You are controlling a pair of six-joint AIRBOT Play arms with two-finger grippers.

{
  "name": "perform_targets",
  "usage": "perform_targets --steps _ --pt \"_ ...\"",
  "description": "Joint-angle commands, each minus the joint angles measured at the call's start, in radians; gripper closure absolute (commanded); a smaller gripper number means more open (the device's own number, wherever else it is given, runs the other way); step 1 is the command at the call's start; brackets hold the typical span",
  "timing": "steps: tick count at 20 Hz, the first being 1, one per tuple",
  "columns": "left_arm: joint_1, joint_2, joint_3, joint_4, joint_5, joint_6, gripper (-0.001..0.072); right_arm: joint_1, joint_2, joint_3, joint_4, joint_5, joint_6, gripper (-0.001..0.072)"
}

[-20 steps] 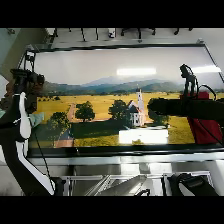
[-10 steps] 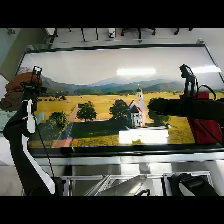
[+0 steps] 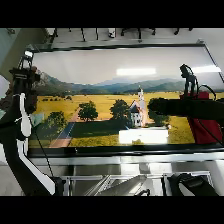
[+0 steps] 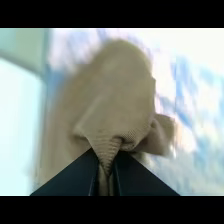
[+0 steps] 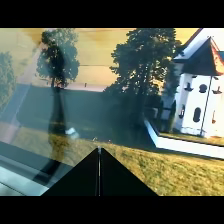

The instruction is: Fold the shirts.

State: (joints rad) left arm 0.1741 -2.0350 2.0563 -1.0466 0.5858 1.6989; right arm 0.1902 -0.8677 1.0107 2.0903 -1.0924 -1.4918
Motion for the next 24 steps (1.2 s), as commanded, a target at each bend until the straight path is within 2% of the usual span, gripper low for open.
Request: perform_targets --steps 1,2,4,6,7,9,10,12,18,19,21,22,24 --pt "-0.075 0.195 0.001 -0.004 0.032 -0.085 0.0688 0.001 0.000 0.000 0.000 0.000 0.000 0.0689" --pt "-0.105 0.251 0.001 -0.007 0.083 -0.116 0.0688 0.001 0.000 0.000 0.000 0.000 0.000 0.0689" --pt "-0.174 0.372 0.000 -0.118 0.236 -0.118 0.0688 0.001 0.000 0.000 0.000 0.000 0.000 0.0689" --pt "-0.241 0.476 -0.002 -0.363 0.455 -0.103 0.0688 0.001 0.000 0.000 0.000 0.000 0.000 0.0689" --pt "-0.273 0.520 -0.003 -0.512 0.568 -0.069 0.0688 0.001 0.000 0.000 0.000 0.000 0.000 0.0689" --pt "-0.344 0.605 -0.076 -0.769 0.709 -0.056 0.0688 0.001 0.000 0.000 0.000 0.000 0.000 0.0689" --pt "-0.384 0.639 -0.130 -0.842 0.745 -0.058 0.0688 0.001 0.000 0.000 0.000 0.000 0.000 0.0689" --pt "-0.488 0.697 -0.270 -0.861 0.788 -0.106 0.0688 0.001 0.000 0.000 0.000 0.000 0.000 0.0689" --pt "-0.771 0.699 -0.672 -0.860 0.682 -0.229 0.0688 0.001 0.000 0.000 0.000 0.000 0.000 0.0689" --pt "-0.795 0.682 -0.710 -0.861 0.659 -0.261 0.0650 0.001 0.000 0.000 0.000 0.000 0.000 0.0689" --pt "-0.822 0.652 -0.735 -0.867 0.647 -0.285 0.0090 0.001 0.000 0.000 0.000 0.000 0.000 0.0689" --pt "-0.818 0.647 -0.734 -0.869 0.655 -0.294 0.0039 0.001 0.000 0.000 0.000 0.000 0.000 0.0689" --pt "-0.776 0.662 -0.708 -0.866 0.725 -0.273 0.0040 0.001 0.000 0.000 0.001 0.001 0.000 0.0689"
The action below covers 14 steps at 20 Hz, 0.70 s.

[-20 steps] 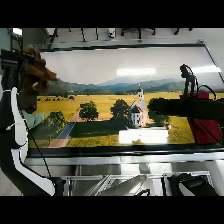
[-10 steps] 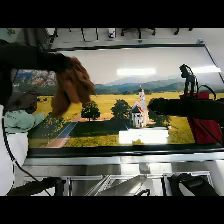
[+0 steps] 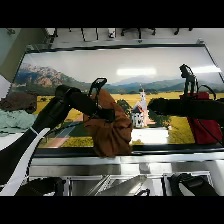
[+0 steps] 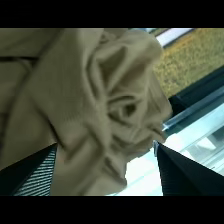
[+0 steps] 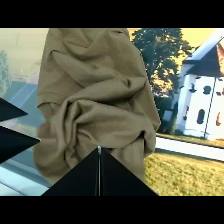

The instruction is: Fold the shirts.

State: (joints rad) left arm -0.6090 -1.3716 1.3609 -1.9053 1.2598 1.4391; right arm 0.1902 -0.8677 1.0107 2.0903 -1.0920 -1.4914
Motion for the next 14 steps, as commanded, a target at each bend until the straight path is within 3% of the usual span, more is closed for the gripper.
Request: perform_targets --steps 1,4,7,8,9,10,14 --pt "0.044 0.016 0.001 -0.007 0.095 -0.007 0.0040 0.001 0.000 0.000 0.008 0.000 0.000 0.0689" --pt "0.201 0.130 -0.070 -0.007 0.166 0.006 0.0040 0.001 -0.001 0.000 0.072 0.001 0.000 0.0688" --pt "0.327 0.296 -0.358 -0.077 0.124 0.011 0.0040 0.000 -0.020 0.000 0.019 -0.033 -0.003 0.0680" --pt "0.353 0.350 -0.485 -0.147 0.083 0.030 0.0039 -0.001 -0.037 0.000 -0.009 -0.050 -0.003 0.0633" --pt "0.364 0.394 -0.603 -0.215 0.033 0.048 0.0039 -0.007 -0.065 0.000 -0.011 -0.076 -0.004 0.0429" --pt "0.363 0.436 -0.722 -0.280 -0.031 0.063 0.0040 -0.007 -0.100 0.000 -0.011 -0.104 -0.005 0.0360" --pt "0.272 0.521 -1.003 -0.377 -0.216 0.071 0.0040 -0.005 -0.282 -0.001 0.024 -0.165 -0.086 0.0357"
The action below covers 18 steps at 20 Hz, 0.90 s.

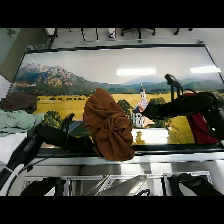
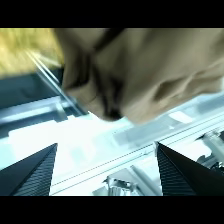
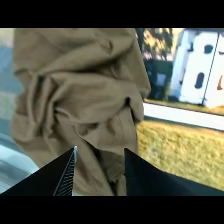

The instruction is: Fold the shirts.

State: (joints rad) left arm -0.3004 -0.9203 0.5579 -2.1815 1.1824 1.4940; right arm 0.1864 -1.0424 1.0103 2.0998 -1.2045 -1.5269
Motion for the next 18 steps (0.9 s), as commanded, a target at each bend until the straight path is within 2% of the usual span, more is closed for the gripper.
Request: perform_targets --steps 1,3,6,9,13,14,15,16,18 --pt "-0.072 0.074 -0.230 -0.109 -0.173 0.014 0.0044 -0.001 -0.152 0.000 0.019 -0.053 -0.061 0.0356" --pt "-0.123 0.051 -0.263 -0.144 -0.255 0.015 0.0222 -0.001 -0.230 0.000 0.069 -0.052 -0.110 0.0355" --pt "-0.183 -0.052 -0.244 -0.153 -0.350 0.015 0.0235 -0.001 -0.328 0.000 0.172 -0.027 -0.174 0.0344" --pt "-0.222 -0.177 -0.167 -0.148 -0.378 0.017 0.0235 0.000 -0.414 0.000 0.191 0.027 -0.177 0.0344" --pt "-0.226 -0.304 -0.073 -0.141 -0.375 0.032 0.0238 0.034 -0.501 0.000 0.190 0.024 -0.206 0.0344" --pt "-0.226 -0.322 -0.054 -0.140 -0.375 0.034 0.0362 0.050 -0.518 0.000 0.191 0.026 -0.209 0.0344" --pt "-0.226 -0.336 -0.036 -0.141 -0.375 0.049 0.0594 0.063 -0.531 0.000 0.190 0.026 -0.217 0.0344" --pt "-0.226 -0.340 -0.023 -0.140 -0.374 0.056 0.0672 0.076 -0.543 0.000 0.190 0.026 -0.217 0.0344" --pt "-0.220 -0.321 -0.009 -0.135 -0.375 0.061 0.0688 0.097 -0.558 0.000 0.190 0.033 -0.222 0.0344"
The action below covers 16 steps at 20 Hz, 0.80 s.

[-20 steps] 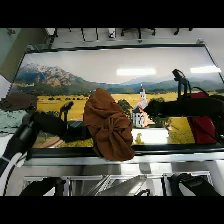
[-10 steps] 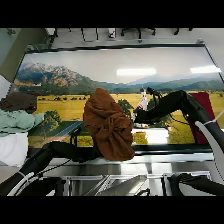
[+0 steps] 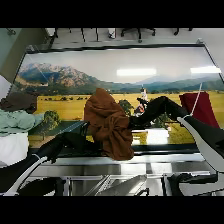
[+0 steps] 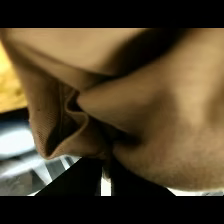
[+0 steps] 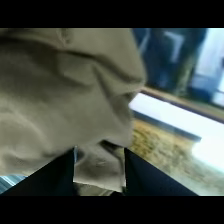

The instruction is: Fold the shirts.

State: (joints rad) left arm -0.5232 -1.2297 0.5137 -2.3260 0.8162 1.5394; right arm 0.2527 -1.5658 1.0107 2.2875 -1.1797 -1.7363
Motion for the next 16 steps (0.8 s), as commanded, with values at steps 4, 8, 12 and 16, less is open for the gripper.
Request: perform_targets --steps 4,8,12,16 --pt "0.061 0.105 0.035 0.030 -0.001 0.015 0.0688 0.038 -0.045 -0.001 0.049 0.052 -0.042 0.0481" --pt "0.173 0.282 0.037 0.029 0.012 0.015 0.0688 0.035 -0.014 0.040 0.167 0.050 -0.124 0.0691" --pt "0.317 0.487 0.145 0.030 0.110 0.016 0.0688 -0.032 0.165 0.248 0.179 -0.042 -0.112 0.0692" --pt "0.463 0.678 0.486 0.031 0.135 0.015 0.0688 -0.154 0.418 0.603 0.185 -0.090 -0.082 0.0692"
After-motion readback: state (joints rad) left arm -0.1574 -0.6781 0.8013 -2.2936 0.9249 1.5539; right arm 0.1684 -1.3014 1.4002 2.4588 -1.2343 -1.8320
